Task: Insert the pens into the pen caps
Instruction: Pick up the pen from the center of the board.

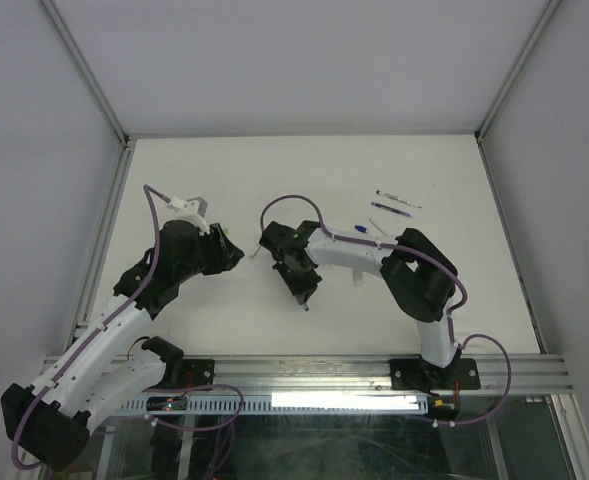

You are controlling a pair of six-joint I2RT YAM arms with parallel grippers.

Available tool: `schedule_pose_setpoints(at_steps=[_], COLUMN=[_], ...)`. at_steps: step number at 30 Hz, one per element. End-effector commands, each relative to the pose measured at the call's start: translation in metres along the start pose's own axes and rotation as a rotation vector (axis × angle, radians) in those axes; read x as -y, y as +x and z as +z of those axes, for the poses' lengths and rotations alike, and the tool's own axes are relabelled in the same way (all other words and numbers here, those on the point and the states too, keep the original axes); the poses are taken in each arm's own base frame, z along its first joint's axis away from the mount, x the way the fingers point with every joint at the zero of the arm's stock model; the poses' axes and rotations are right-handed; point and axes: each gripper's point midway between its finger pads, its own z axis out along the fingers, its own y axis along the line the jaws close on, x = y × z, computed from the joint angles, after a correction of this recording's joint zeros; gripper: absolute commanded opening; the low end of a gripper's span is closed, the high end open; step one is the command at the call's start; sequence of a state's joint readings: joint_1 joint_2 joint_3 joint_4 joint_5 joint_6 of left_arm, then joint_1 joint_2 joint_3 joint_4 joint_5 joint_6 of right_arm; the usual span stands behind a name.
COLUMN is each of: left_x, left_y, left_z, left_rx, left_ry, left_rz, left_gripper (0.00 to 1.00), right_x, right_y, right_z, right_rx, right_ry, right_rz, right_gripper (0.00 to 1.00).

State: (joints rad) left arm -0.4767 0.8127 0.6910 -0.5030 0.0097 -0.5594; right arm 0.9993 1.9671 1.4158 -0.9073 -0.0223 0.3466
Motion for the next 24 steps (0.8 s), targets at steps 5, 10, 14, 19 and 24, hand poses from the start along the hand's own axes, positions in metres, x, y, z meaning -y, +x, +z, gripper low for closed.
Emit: schedule_pose_setpoints(at_steps=[5,10,14,19,24], left_x=[0.013,0.014,0.013,0.014,0.018], left_y=[-0.001,0.01,0.016,0.024,0.031], left_z=[0.004,0.01,0.015,0.024,0.034], left_rx=[0.036,0.019,0.022,0.013,-0.003], left_ry=[0.087,0.119,0.136,0.161,0.2], left_rz=[-0.081,-0.137,-0.185,-0.229,-0.259], left_gripper=[0.42,0.44,0.45,0.47,0.49], right_x=[-0.026,-0.031,-0.032,-0.036,-0.04], right_y=[-0.014,-0.017,-0.021,-0.023,-0.025], right_z=[-0.023,-0.026,-0.028,-0.032,-0.035], right_rx=[0.101,0.127,0.162,0.187,0.195], right_ry=[-0.146,-0.202,-0.241,-0.289,-0.317], right_rz=[0.019,0.049,0.085,0.107,0.116], right_gripper=[0.07,0.07,0.08,0.08,0.08])
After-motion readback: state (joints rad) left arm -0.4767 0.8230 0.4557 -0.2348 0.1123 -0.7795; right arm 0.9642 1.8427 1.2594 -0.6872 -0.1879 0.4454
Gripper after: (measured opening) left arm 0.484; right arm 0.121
